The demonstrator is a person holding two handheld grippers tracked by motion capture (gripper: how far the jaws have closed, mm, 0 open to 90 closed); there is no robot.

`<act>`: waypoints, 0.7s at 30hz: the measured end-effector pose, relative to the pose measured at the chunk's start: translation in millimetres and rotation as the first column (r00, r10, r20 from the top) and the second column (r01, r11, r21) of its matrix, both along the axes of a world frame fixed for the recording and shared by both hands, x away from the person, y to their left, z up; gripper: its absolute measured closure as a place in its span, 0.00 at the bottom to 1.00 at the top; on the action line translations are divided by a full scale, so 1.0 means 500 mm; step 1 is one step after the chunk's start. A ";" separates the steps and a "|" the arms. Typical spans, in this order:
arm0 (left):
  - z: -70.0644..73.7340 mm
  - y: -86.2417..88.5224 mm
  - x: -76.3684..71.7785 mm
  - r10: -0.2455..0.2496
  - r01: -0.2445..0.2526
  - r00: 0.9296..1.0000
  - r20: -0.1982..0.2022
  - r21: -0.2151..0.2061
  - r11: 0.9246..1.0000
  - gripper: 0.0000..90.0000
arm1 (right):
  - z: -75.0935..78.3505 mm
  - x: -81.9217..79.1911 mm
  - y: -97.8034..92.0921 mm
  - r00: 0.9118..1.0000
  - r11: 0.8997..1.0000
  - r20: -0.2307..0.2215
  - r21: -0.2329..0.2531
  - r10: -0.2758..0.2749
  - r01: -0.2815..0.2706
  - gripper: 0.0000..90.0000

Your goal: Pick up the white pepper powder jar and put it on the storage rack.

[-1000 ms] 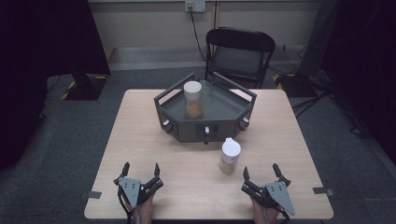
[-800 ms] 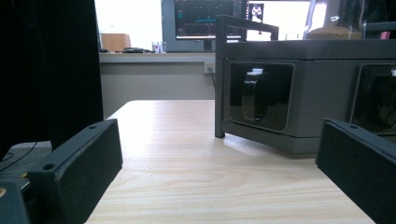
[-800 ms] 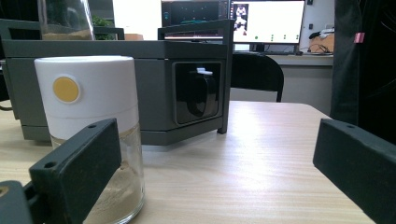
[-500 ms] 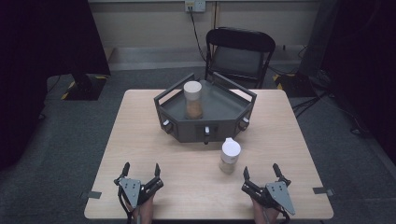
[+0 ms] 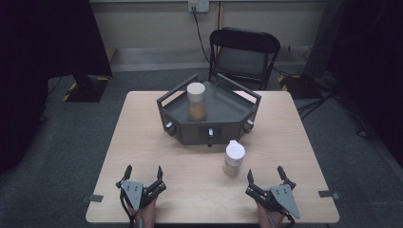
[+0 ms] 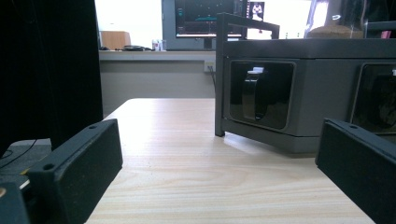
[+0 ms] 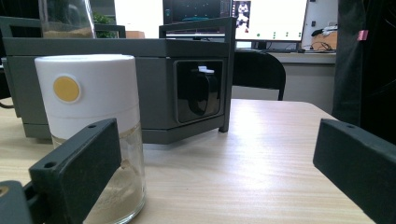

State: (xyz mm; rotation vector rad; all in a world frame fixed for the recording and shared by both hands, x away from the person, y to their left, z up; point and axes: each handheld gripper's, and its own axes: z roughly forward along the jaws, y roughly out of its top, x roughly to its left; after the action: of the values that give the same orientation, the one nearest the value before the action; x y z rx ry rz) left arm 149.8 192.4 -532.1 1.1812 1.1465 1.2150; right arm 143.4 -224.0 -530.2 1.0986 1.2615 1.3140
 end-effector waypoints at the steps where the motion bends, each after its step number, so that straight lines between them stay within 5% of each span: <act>1: 0.000 0.000 0.000 0.001 -0.001 1.000 0.000 0.000 1.000 0.00 | 0.000 0.000 0.000 1.000 1.000 0.000 0.000 0.000 0.000 0.00; 21: 0.000 0.000 0.000 0.001 -0.001 1.000 -0.001 0.000 1.000 0.00 | 0.037 -0.002 0.025 0.997 0.997 0.030 -0.048 0.066 -0.065 0.00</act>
State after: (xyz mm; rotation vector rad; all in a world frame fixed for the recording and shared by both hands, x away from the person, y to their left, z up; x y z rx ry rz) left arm 149.8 192.3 -532.0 1.1817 1.1477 1.2156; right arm 142.3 -211.4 -511.9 1.0075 1.3075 1.3393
